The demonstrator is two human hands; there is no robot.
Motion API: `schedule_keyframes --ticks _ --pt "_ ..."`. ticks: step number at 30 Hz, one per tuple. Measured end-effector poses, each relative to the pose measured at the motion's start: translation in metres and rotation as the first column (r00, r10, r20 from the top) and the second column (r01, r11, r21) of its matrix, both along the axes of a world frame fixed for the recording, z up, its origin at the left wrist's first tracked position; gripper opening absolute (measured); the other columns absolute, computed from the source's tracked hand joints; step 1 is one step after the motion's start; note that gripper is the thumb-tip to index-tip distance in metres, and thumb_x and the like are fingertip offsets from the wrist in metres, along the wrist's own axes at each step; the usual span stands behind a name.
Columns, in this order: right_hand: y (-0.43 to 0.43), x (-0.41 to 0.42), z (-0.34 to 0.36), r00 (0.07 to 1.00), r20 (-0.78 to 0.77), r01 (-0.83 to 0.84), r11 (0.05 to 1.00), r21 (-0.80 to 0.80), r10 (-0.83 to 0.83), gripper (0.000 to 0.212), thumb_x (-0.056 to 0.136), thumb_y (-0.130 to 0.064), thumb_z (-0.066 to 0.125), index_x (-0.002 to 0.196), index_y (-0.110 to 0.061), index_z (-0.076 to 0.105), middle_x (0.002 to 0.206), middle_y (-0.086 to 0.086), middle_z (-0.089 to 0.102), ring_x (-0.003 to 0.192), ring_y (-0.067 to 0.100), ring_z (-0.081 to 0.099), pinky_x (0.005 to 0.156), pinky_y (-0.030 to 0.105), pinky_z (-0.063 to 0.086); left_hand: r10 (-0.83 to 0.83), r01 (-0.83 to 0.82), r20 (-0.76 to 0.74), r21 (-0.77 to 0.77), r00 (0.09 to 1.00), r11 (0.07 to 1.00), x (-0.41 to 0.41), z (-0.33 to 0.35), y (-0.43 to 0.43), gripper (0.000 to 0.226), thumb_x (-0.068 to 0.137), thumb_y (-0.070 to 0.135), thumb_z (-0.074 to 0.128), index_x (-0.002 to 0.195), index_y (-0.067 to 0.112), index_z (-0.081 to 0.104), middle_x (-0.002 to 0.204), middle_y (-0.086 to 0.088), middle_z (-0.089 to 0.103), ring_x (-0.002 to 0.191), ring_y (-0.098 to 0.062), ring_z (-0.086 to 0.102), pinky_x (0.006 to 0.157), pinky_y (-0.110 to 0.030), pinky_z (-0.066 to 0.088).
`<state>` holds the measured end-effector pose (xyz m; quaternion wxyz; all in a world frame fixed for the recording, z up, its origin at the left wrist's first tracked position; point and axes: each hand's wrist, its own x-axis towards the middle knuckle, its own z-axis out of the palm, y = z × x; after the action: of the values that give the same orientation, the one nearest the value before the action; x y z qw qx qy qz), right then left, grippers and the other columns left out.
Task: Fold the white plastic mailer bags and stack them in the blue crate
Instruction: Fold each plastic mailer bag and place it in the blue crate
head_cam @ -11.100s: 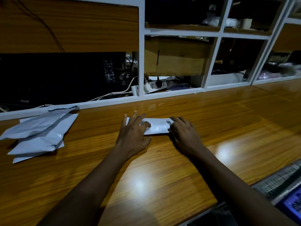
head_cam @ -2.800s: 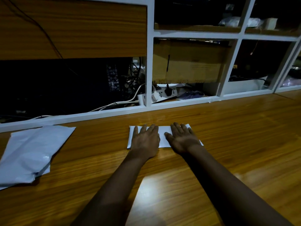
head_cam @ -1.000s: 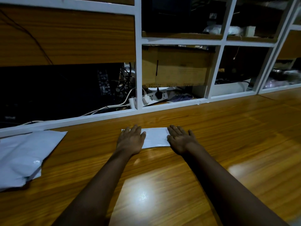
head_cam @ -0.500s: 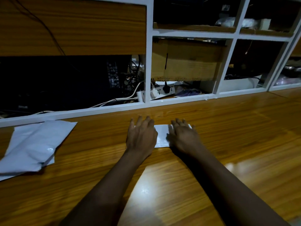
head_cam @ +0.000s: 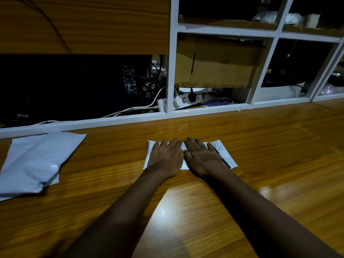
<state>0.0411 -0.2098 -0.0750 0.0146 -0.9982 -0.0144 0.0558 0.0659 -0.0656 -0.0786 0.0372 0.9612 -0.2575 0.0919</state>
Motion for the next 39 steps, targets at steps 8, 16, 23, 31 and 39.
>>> schedule_keyframes --ticks 8,16,23,31,39 --pt "-0.011 0.005 -0.006 0.999 0.004 0.036 0.999 -0.030 -0.036 0.060 0.106 -0.042 0.009 0.159 -0.017 -0.005 0.165 0.002 -0.015 0.152 0.024 -0.013 0.122 0.051 -0.002 0.023 -0.020 -0.074 0.039 0.997 0.999 0.010 0.000 0.006 0.058 0.106 0.045 0.018 0.157 0.018 0.017 0.165 0.000 0.015 0.150 -0.027 0.015 0.121 -0.044 0.011" --pt "-0.021 -0.004 -0.002 0.996 -0.002 0.091 0.996 0.009 -0.091 0.061 0.106 -0.044 0.010 0.158 -0.017 -0.007 0.165 0.001 -0.016 0.152 0.022 -0.014 0.123 0.048 -0.005 0.022 -0.028 -0.164 -0.037 0.986 0.999 0.007 0.003 0.021 0.059 0.106 0.047 0.017 0.158 0.019 0.015 0.165 -0.001 0.010 0.151 -0.027 0.008 0.123 -0.043 0.005" --pt "-0.034 0.002 -0.001 0.992 0.014 0.122 0.993 -0.009 -0.122 0.061 0.106 -0.044 0.012 0.159 -0.018 -0.001 0.166 0.003 -0.012 0.152 0.025 -0.011 0.122 0.051 -0.001 0.049 -0.064 -0.248 -0.053 0.967 0.997 0.017 0.007 0.024 0.061 0.105 0.052 0.016 0.158 0.022 0.010 0.166 -0.001 0.003 0.152 -0.027 0.000 0.123 -0.040 0.002" --pt "-0.060 -0.013 0.000 0.975 0.022 0.221 0.973 0.064 -0.223 0.062 0.105 -0.048 0.011 0.159 -0.021 -0.004 0.166 -0.001 -0.013 0.152 0.022 -0.011 0.122 0.049 -0.003 0.024 -0.044 -0.294 -0.059 0.956 0.997 0.015 0.008 0.046 0.066 0.103 0.056 0.013 0.159 0.022 0.003 0.166 -0.004 -0.005 0.152 -0.019 -0.006 0.122 -0.042 -0.003" --pt "-0.051 -0.023 0.024 0.950 0.311 -0.120 0.908 0.402 -0.012 0.053 0.105 -0.039 0.041 0.153 -0.016 0.035 0.162 0.003 0.024 0.151 0.021 0.017 0.121 0.040 0.016 -0.256 0.303 0.242 -0.181 0.936 0.936 0.011 0.016 0.033 0.044 0.102 0.033 0.041 0.135 0.011 0.058 0.139 -0.008 0.058 0.131 -0.023 0.052 0.115 -0.046 0.026"
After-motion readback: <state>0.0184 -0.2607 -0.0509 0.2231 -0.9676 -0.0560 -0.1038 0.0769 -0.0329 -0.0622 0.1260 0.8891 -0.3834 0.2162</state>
